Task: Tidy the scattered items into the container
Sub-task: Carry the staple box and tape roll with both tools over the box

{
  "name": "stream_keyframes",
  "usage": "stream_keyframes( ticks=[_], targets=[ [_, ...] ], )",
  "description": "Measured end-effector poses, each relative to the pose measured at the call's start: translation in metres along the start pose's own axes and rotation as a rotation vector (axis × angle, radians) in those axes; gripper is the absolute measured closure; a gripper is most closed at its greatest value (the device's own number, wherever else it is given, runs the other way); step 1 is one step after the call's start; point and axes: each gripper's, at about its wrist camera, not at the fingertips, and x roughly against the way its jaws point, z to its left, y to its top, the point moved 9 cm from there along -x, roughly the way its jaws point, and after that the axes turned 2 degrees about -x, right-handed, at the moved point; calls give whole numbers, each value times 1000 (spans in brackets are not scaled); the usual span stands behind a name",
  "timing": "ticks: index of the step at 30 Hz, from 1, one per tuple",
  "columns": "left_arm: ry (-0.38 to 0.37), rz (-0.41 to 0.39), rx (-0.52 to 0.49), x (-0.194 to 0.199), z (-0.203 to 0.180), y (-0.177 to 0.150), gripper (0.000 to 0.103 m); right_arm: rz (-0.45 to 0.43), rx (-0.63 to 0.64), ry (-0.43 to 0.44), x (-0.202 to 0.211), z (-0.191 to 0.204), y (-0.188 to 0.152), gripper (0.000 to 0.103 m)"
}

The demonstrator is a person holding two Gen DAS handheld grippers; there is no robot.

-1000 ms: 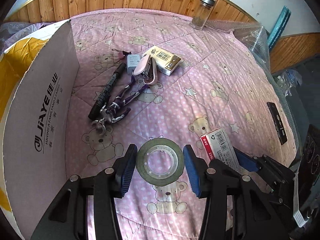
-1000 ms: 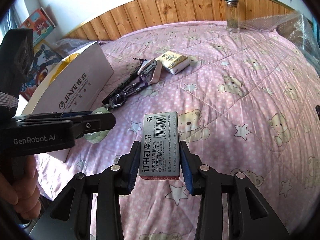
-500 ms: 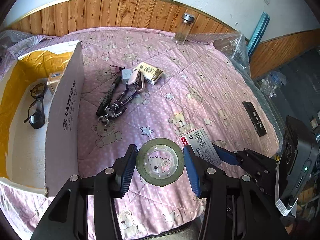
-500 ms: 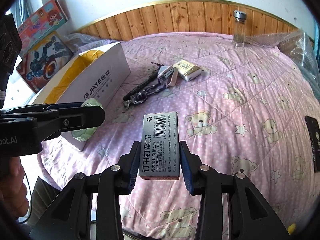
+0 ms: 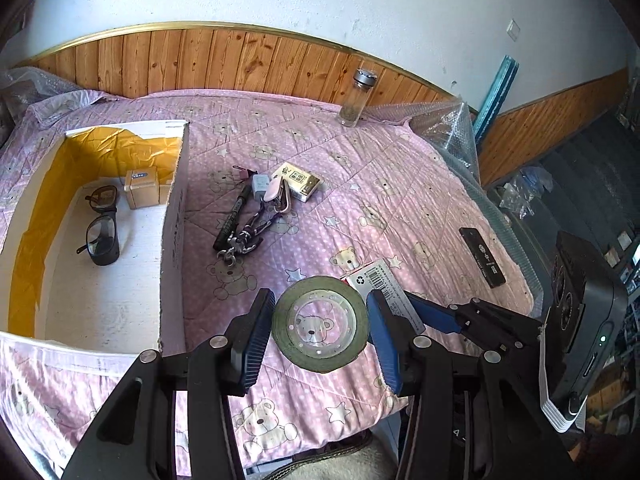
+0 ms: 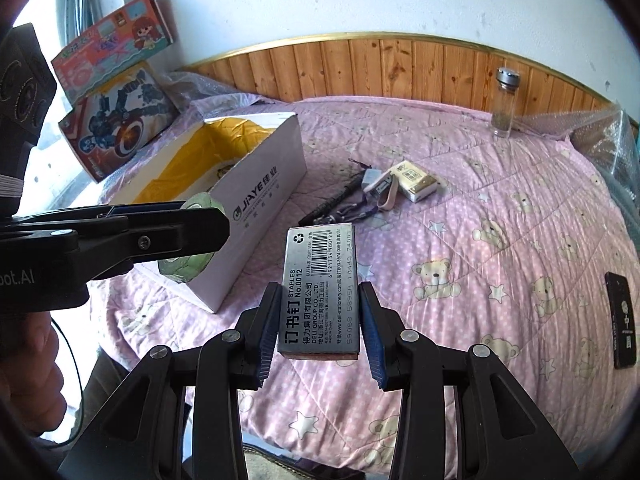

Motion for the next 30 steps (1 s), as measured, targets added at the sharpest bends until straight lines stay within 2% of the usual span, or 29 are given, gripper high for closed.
stream_keyframes(
  ticks=[17, 30],
  targets=[
    [-9, -122, 82, 57, 49, 22, 54, -56, 128, 69, 14, 72, 49, 63],
    [48, -180, 153, 85, 108, 33, 54, -78, 204, 150, 7, 131, 82, 63]
  ],
)
